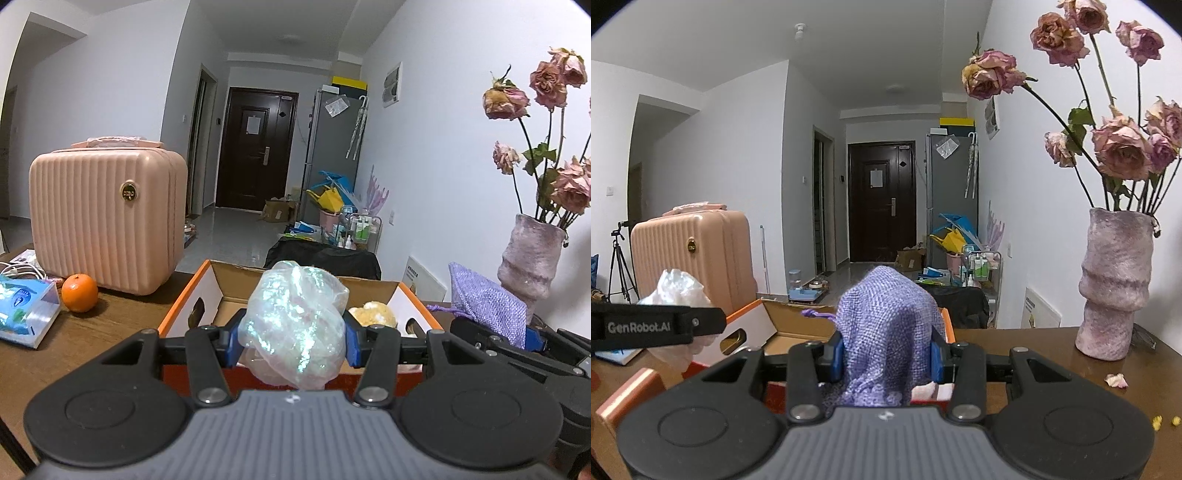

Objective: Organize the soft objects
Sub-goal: 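Carry the clear bag and purple pouch in both grippers over the cardboard box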

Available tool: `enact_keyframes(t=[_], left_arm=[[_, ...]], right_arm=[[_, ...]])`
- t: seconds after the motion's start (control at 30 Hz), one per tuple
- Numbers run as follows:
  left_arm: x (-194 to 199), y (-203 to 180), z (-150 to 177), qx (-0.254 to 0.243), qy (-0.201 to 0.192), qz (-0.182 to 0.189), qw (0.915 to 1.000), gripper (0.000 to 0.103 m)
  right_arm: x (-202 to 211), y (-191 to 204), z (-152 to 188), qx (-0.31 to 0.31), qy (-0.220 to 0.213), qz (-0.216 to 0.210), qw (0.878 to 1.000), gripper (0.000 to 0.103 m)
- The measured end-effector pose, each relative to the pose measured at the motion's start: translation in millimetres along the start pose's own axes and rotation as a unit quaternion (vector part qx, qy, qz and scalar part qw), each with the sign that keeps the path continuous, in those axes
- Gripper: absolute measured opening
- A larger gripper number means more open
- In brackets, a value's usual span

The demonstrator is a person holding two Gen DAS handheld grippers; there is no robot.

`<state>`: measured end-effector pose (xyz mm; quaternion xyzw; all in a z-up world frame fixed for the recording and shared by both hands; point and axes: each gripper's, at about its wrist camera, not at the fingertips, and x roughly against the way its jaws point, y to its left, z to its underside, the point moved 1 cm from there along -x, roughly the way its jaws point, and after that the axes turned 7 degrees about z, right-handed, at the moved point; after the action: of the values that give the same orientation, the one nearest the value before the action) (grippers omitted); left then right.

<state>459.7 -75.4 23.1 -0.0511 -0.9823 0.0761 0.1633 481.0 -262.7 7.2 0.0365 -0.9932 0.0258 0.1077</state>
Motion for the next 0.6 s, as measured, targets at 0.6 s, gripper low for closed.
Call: enact_keyframes(t=[0.6], left_arm=[[-44,-2,-13,0.004,-0.005,-0.017,0.9998,0.052]], right_arm=[[-50,3,-24,0.022,-0.005,-0.018,1.0,0.041]])
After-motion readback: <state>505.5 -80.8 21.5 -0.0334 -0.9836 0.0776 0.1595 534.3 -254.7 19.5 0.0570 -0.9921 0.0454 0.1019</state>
